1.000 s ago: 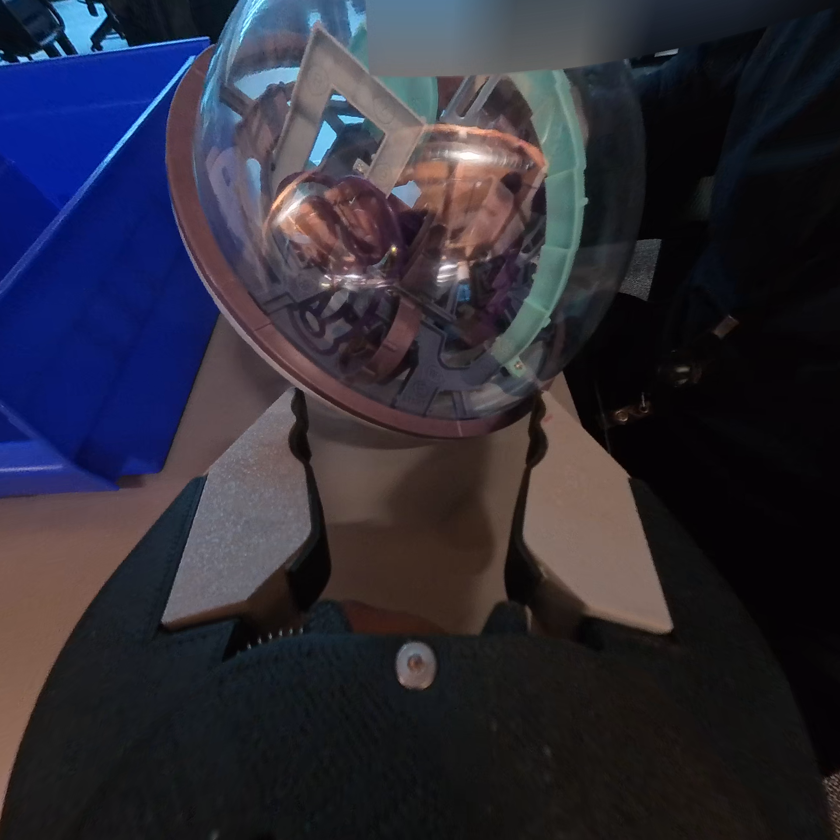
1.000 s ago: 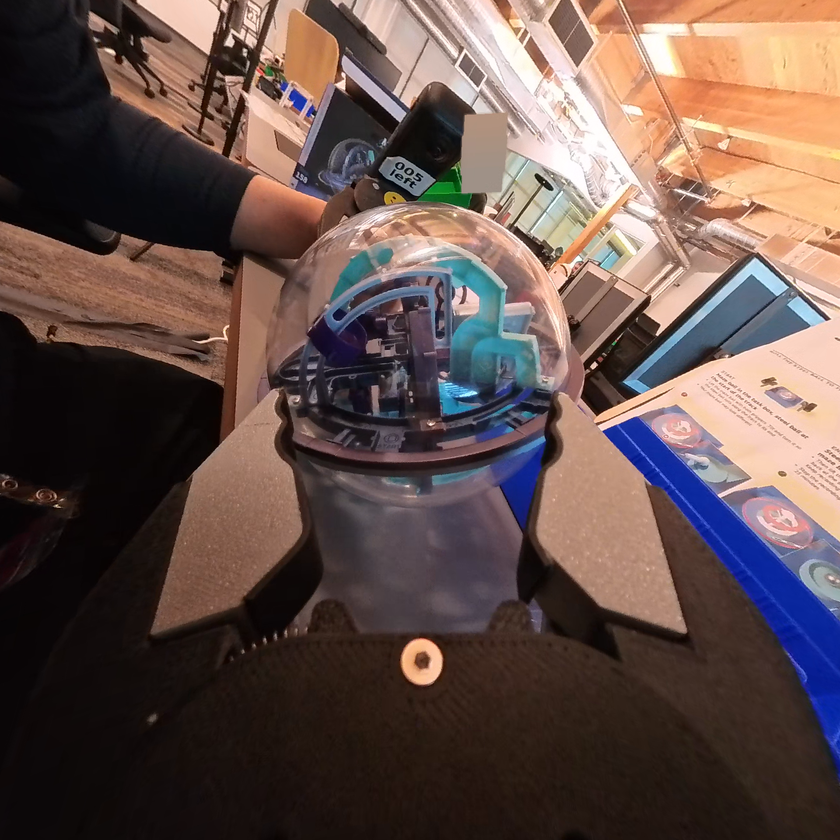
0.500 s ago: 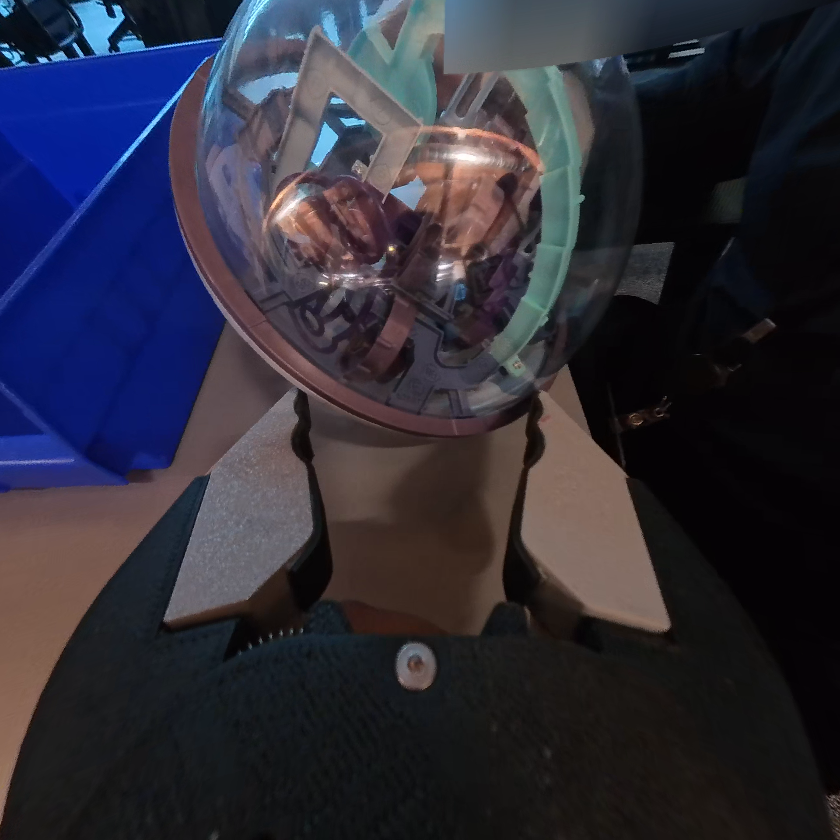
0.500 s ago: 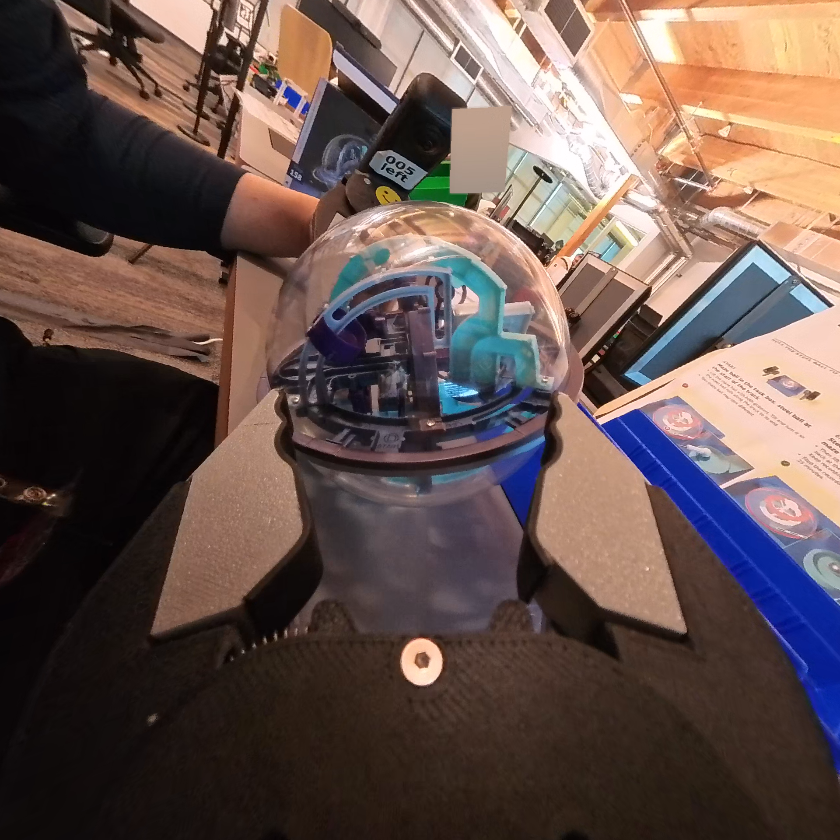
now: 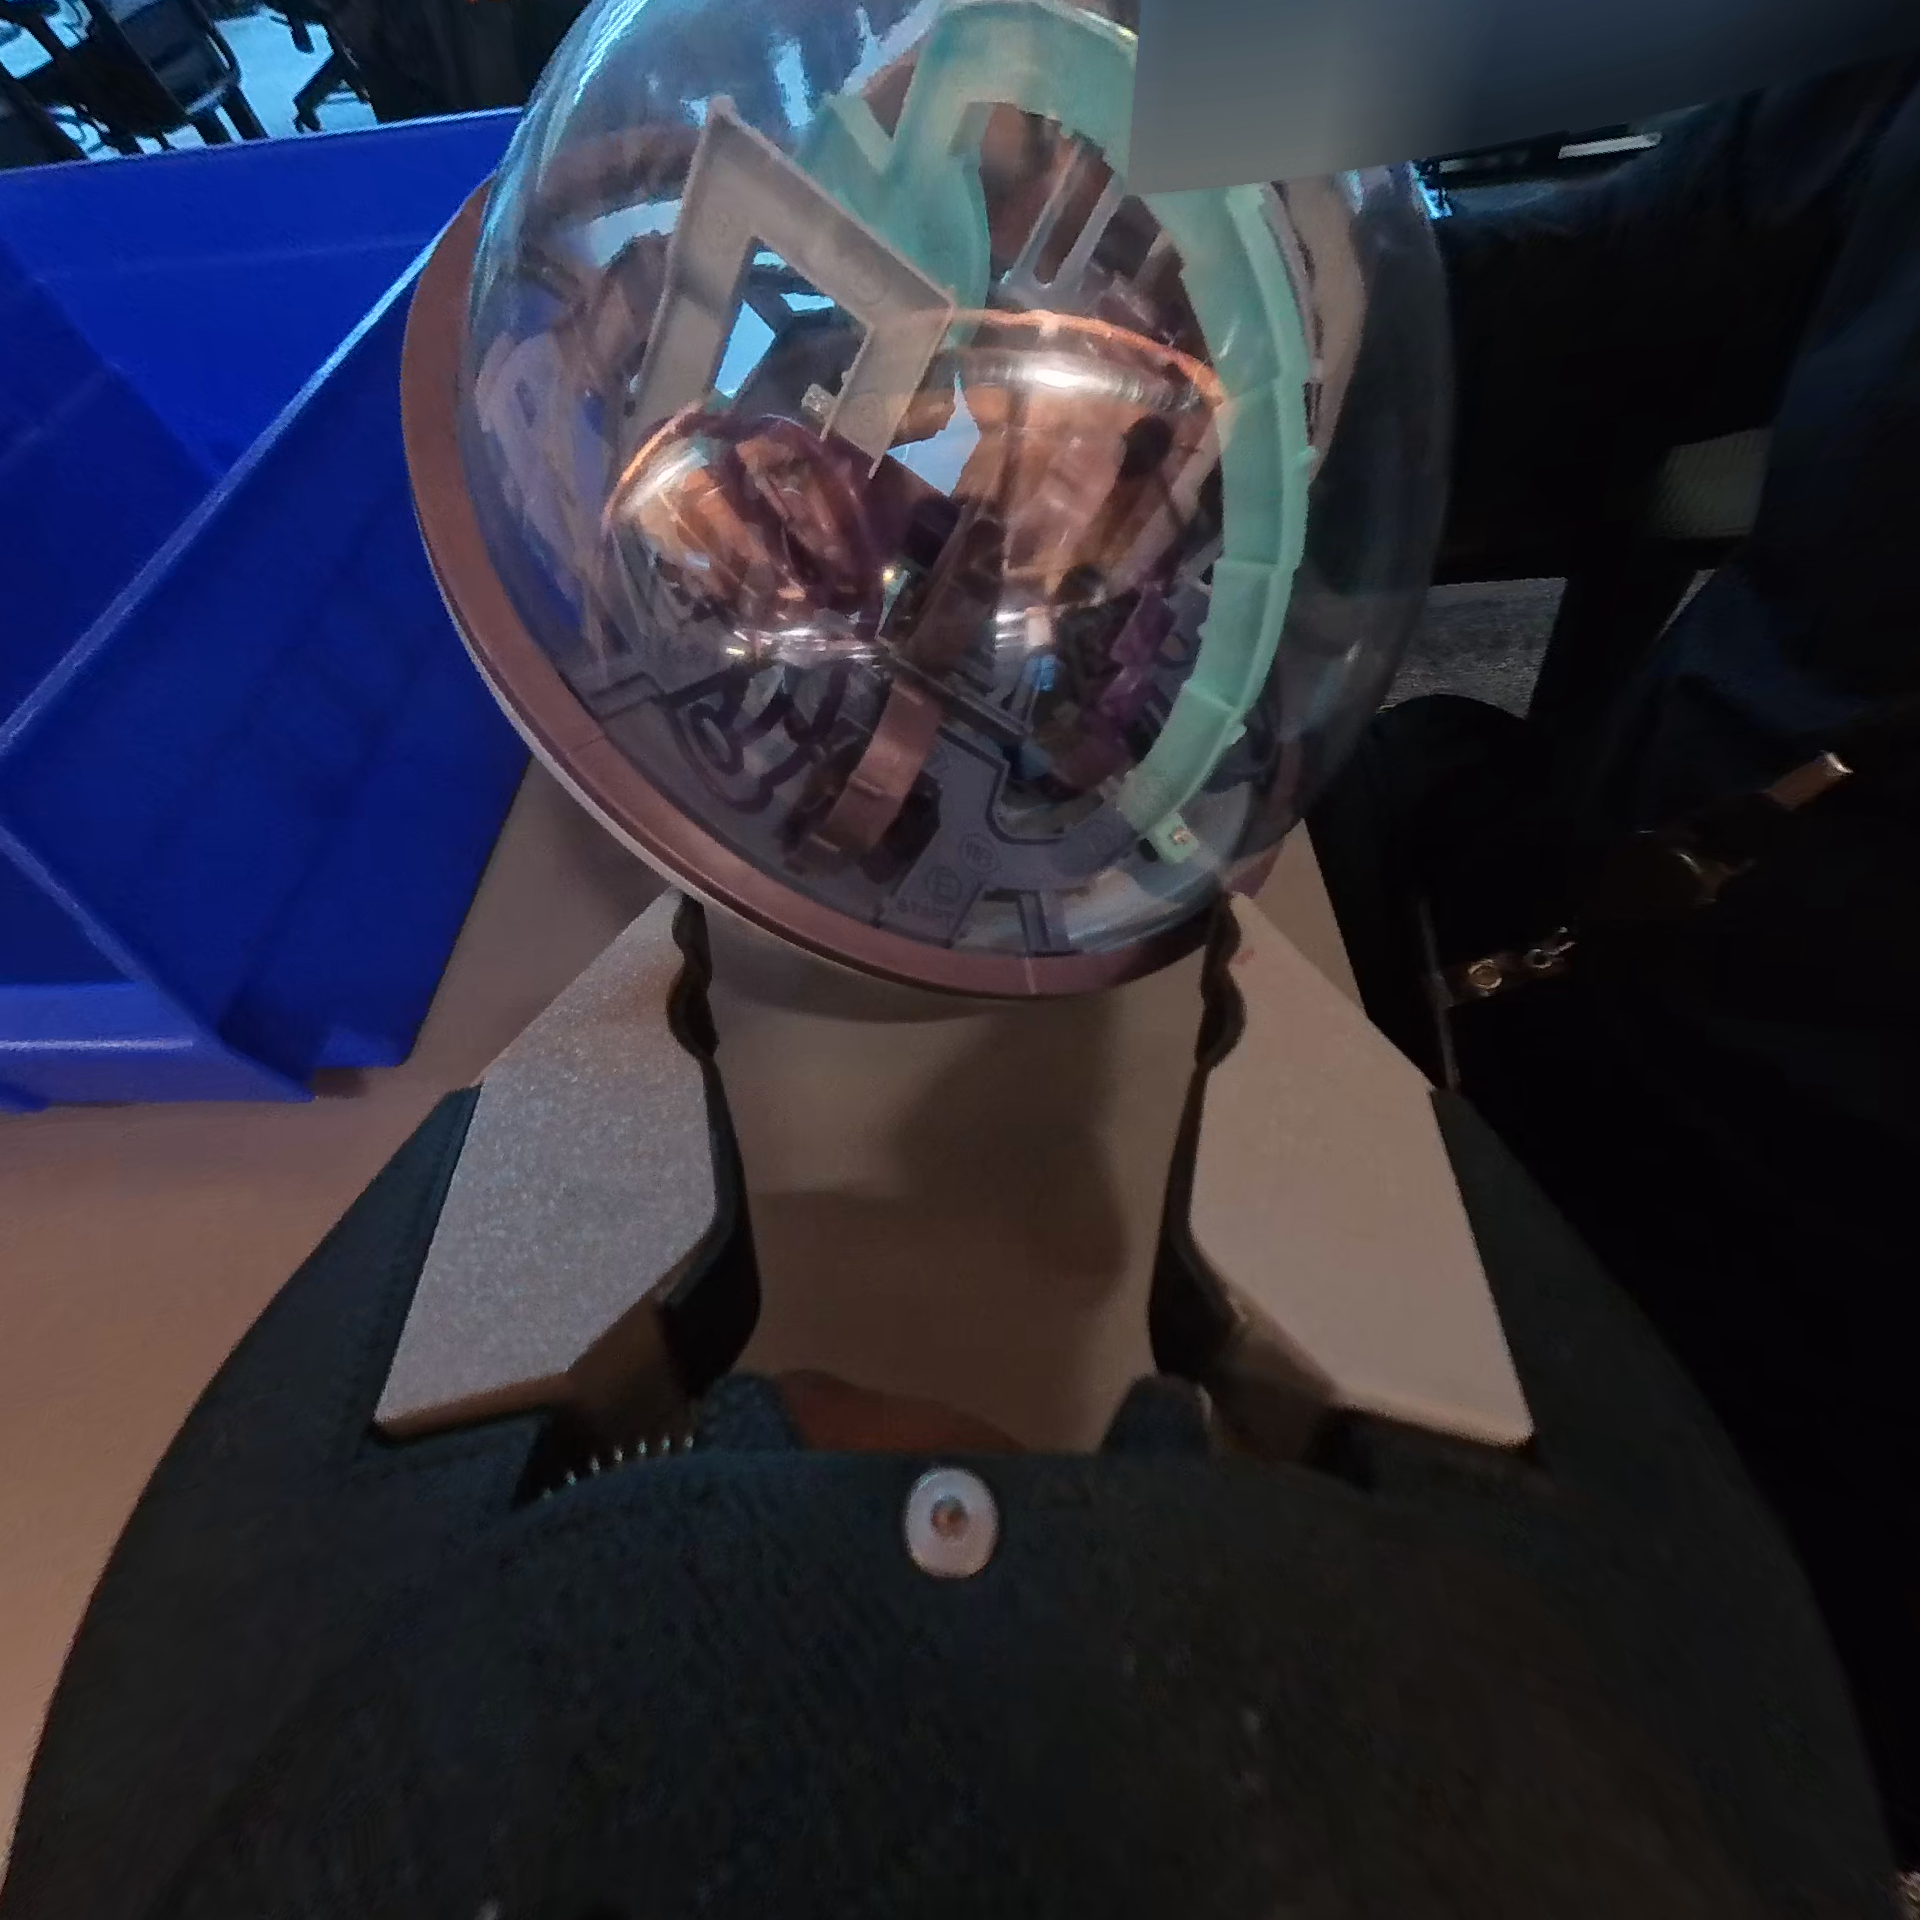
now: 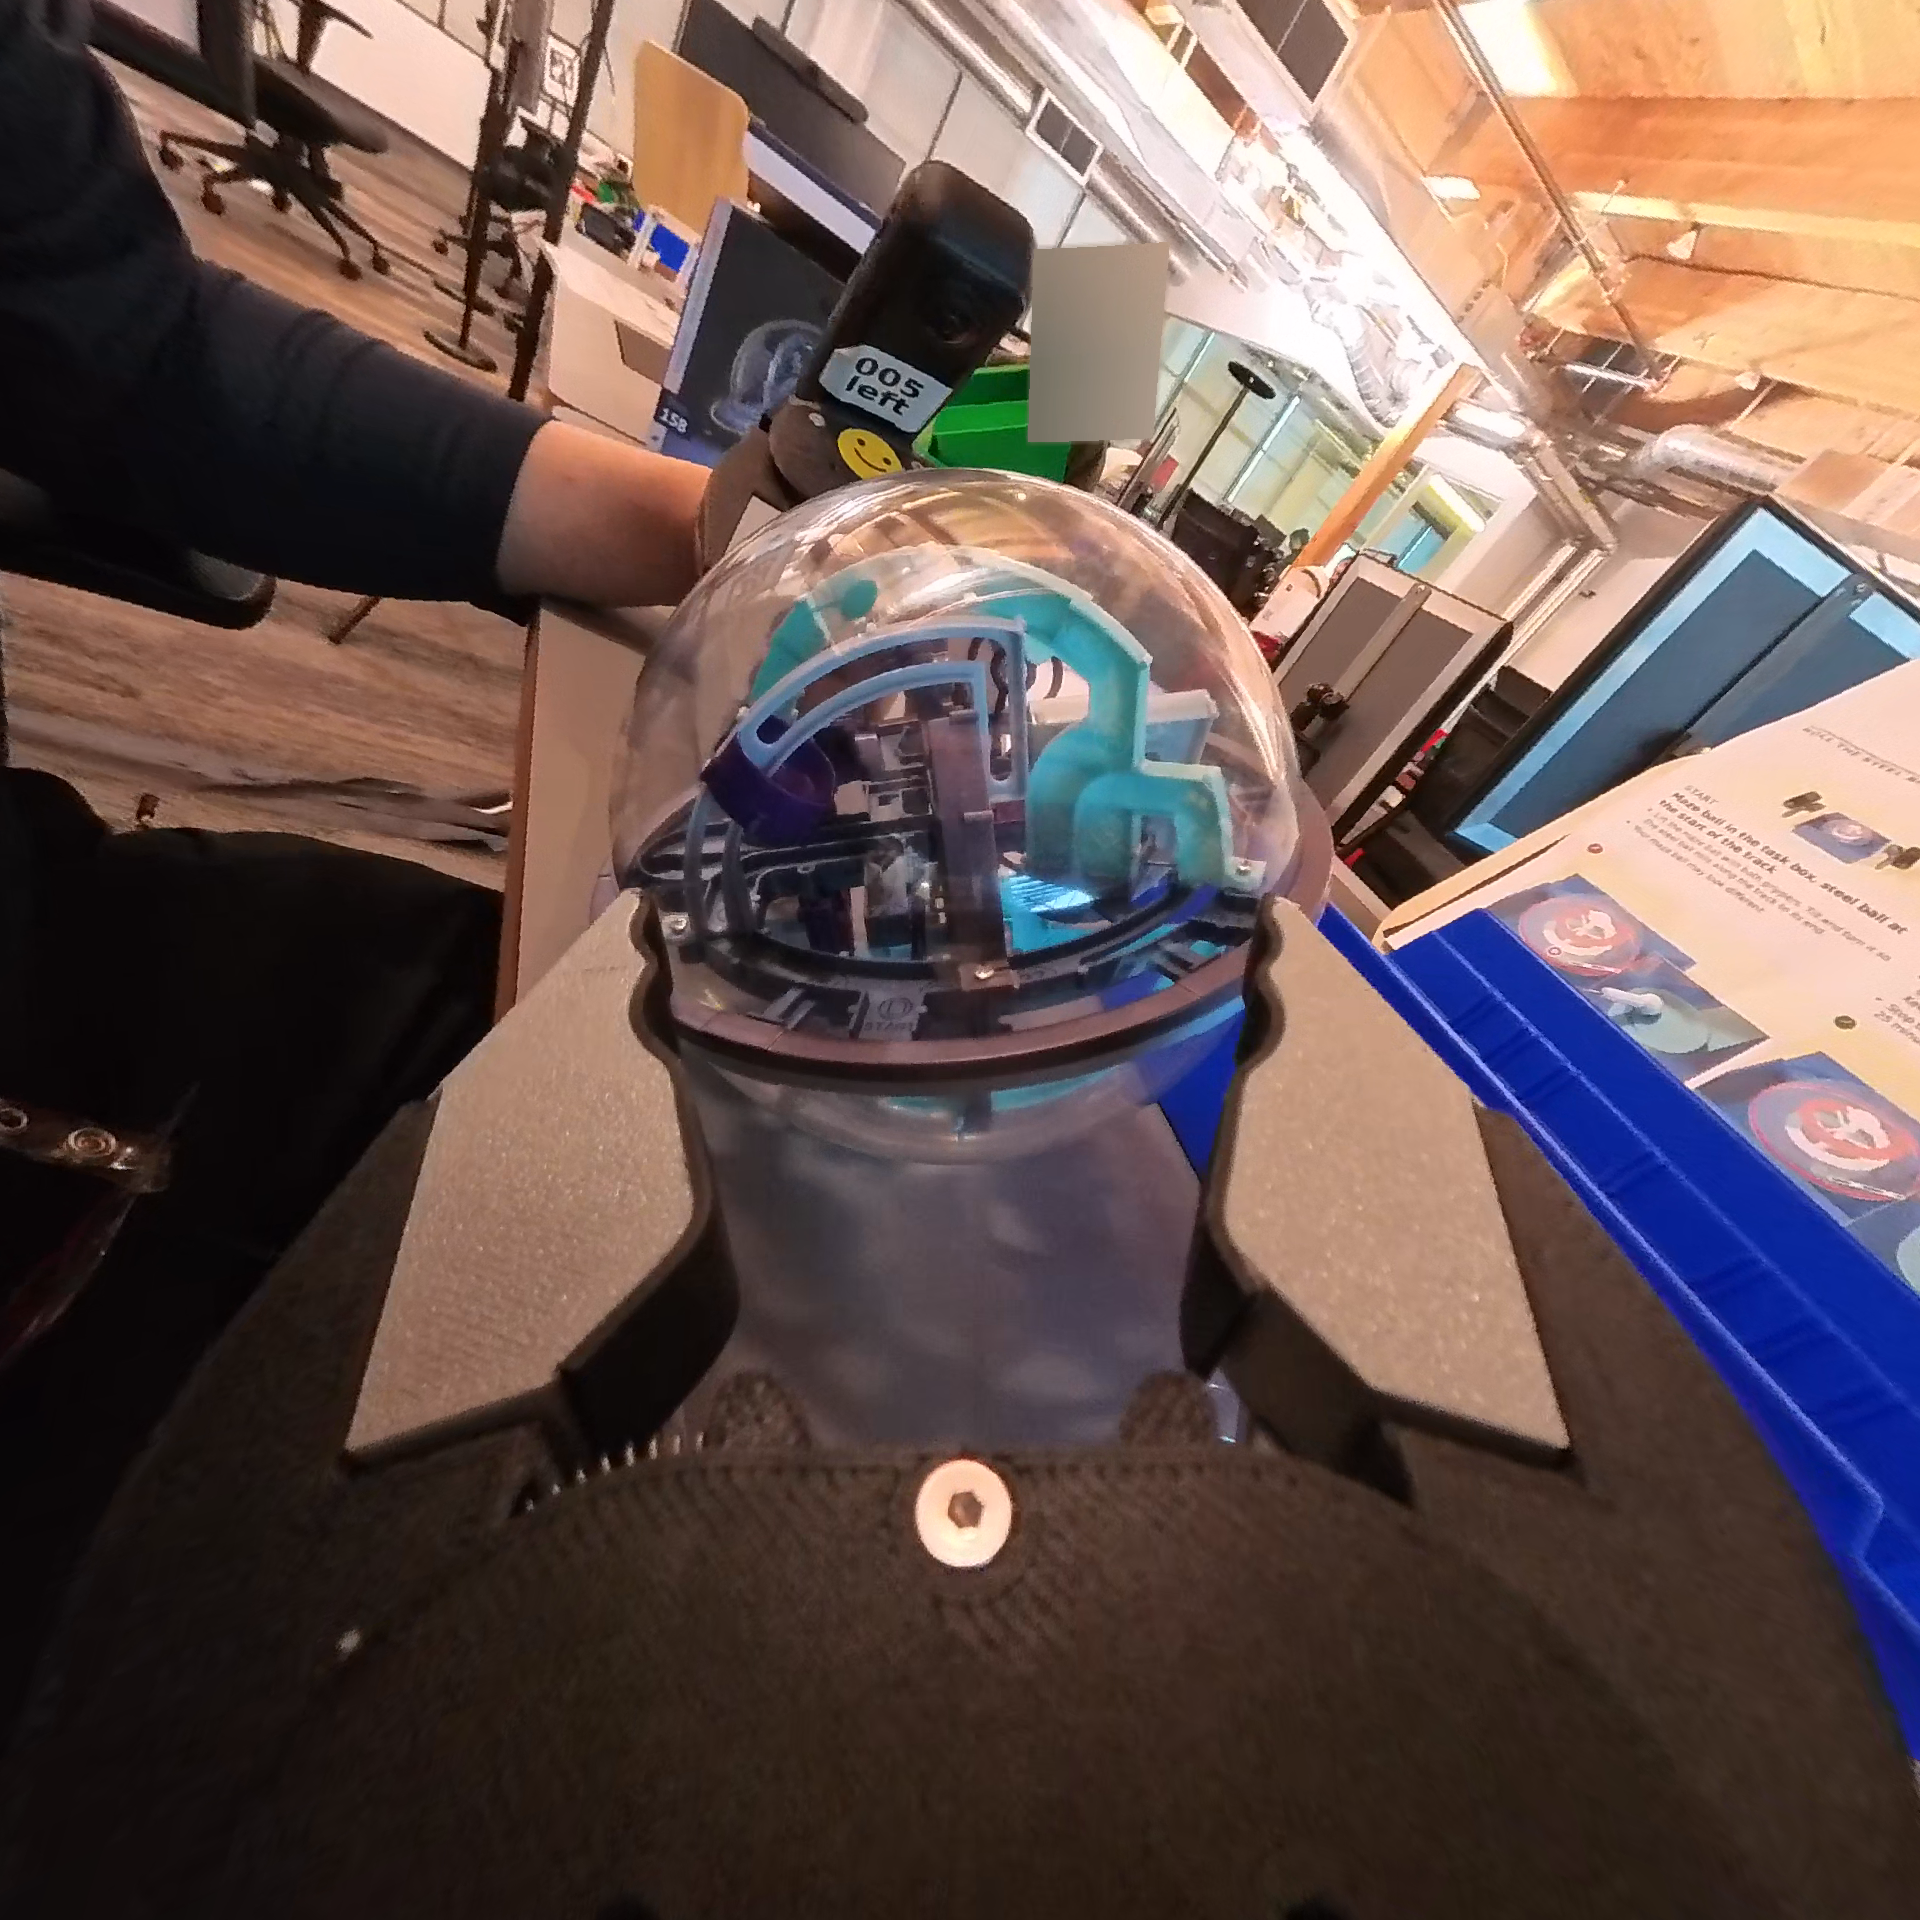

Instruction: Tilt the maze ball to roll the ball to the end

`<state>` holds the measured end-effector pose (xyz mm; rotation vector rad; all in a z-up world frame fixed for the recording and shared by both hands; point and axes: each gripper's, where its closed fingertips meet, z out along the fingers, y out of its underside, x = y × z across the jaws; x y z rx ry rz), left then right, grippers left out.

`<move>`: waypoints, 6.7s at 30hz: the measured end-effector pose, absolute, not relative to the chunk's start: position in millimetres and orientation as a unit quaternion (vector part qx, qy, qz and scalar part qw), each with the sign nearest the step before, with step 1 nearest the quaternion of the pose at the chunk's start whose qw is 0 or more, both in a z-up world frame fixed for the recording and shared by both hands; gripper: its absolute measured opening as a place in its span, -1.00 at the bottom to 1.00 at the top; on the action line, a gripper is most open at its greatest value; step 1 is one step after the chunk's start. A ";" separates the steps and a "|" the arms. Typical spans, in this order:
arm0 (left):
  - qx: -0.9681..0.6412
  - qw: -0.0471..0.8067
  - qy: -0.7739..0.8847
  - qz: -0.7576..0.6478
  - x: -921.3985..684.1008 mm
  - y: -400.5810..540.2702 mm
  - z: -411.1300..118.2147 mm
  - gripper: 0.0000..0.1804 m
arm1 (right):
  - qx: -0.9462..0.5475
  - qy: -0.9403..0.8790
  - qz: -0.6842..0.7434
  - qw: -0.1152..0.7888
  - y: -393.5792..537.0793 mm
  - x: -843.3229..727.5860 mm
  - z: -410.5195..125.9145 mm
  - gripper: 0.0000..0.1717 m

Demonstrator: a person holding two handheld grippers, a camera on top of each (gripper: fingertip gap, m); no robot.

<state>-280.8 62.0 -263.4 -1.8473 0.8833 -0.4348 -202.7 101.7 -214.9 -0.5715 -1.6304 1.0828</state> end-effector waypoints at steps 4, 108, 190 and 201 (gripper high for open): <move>-0.763 0.502 0.366 -0.177 -280.9 62.0 -263.3 0.03 | -0.239 -0.681 0.454 0.523 101.8 -202.7 -214.8 0.25; -0.688 0.612 0.385 -0.058 -275.7 72.0 -238.4 -0.10 | -0.263 -0.647 0.517 0.494 117.0 -201.9 -202.9 0.37; -0.727 0.569 0.379 -0.055 -278.3 82.9 -254.0 -0.05 | -0.109 -0.643 0.352 0.671 90.8 -191.9 -203.6 0.22; -0.727 0.569 0.378 -0.062 -278.1 82.7 -253.6 -0.05 | -0.109 -0.642 0.348 0.674 90.6 -191.1 -203.7 0.20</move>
